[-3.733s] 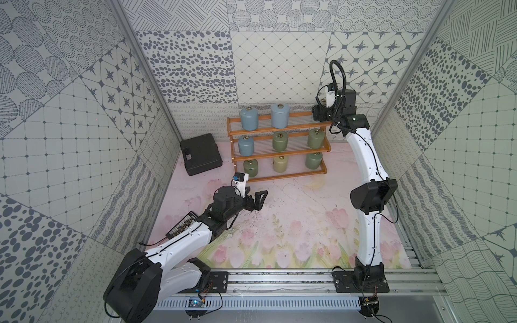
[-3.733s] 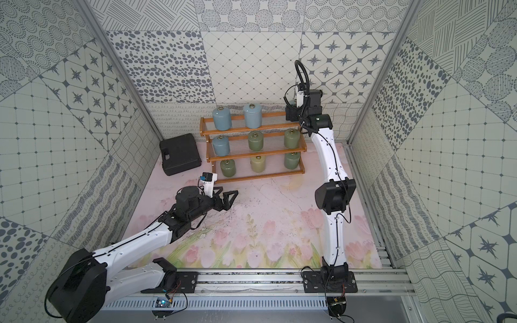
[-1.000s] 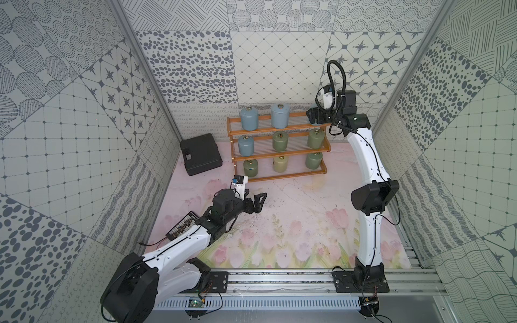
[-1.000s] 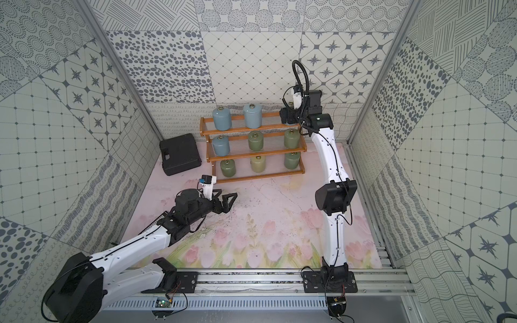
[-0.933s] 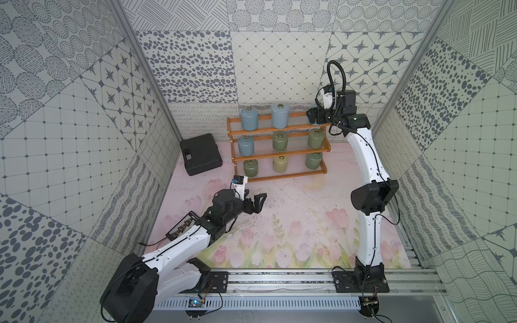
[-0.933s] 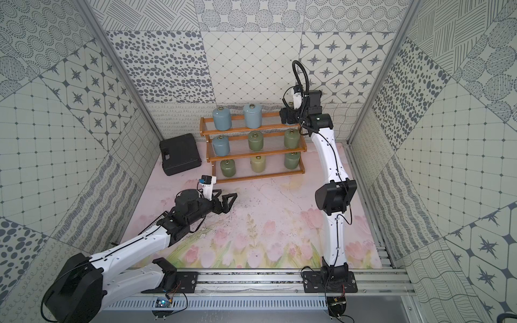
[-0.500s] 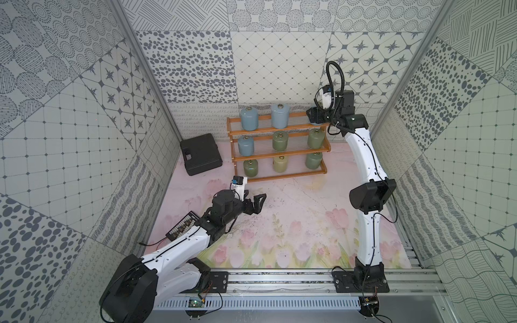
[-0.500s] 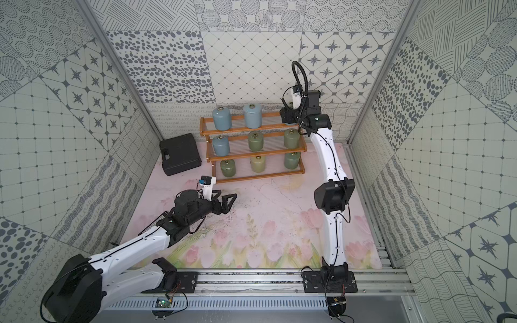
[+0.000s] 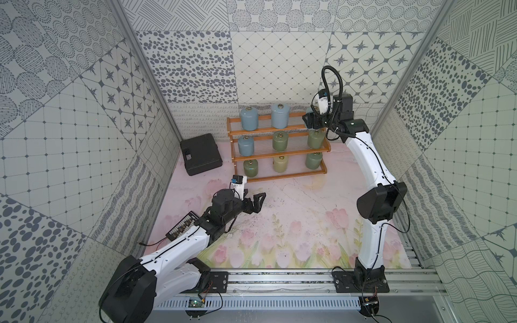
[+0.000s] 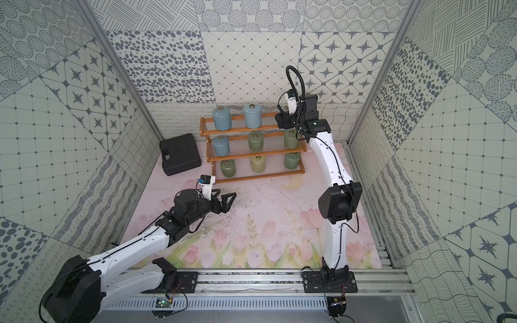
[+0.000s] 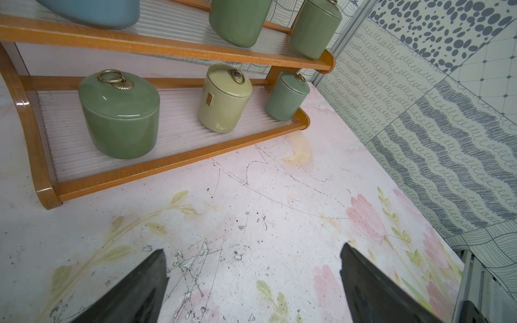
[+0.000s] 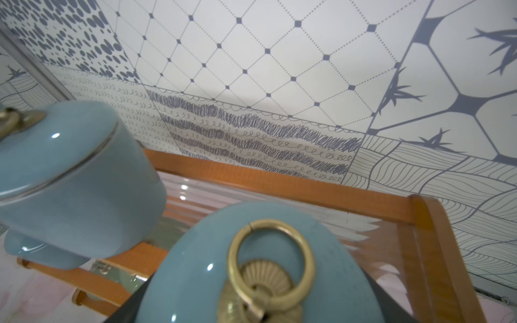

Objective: Remove the tea canisters from the shelf
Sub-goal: Pick up the tea canister from the shelf, then place the tea canister at the center of the board.

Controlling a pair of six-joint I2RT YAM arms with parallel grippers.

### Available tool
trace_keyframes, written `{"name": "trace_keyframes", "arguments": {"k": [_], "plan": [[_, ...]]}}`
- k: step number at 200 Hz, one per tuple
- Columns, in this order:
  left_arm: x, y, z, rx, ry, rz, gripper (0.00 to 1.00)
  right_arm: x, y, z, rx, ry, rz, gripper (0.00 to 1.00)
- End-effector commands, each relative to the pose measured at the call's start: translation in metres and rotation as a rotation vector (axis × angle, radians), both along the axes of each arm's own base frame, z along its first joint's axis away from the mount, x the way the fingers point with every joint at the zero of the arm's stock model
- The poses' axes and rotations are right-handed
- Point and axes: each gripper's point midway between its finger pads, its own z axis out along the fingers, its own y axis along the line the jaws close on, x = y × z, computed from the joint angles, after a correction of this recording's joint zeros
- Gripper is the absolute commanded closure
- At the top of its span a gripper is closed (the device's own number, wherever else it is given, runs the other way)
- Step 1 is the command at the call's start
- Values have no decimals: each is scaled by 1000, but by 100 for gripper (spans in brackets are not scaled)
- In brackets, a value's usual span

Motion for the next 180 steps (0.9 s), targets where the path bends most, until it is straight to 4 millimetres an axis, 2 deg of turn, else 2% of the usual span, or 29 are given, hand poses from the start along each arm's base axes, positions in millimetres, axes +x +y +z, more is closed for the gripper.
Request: {"name": "trace_keyframes", "arguments": {"k": [1, 27, 68, 134, 180], "plan": [[7, 0, 9, 31, -44, 4, 0, -30, 5, 73, 100, -228, 31, 26], [9, -1, 10, 36, -47, 10, 0, -56, 3, 65, 146, -250, 32, 27], [11, 0, 10, 32, -39, 21, 0, -98, 9, 23, 188, -247, 35, 27], [10, 4, 9, 42, -23, 42, 0, -161, 64, -70, 160, -174, 125, 27], [10, 8, 6, 52, -14, 61, 0, -199, 92, -118, 165, -136, 188, 27]]}}
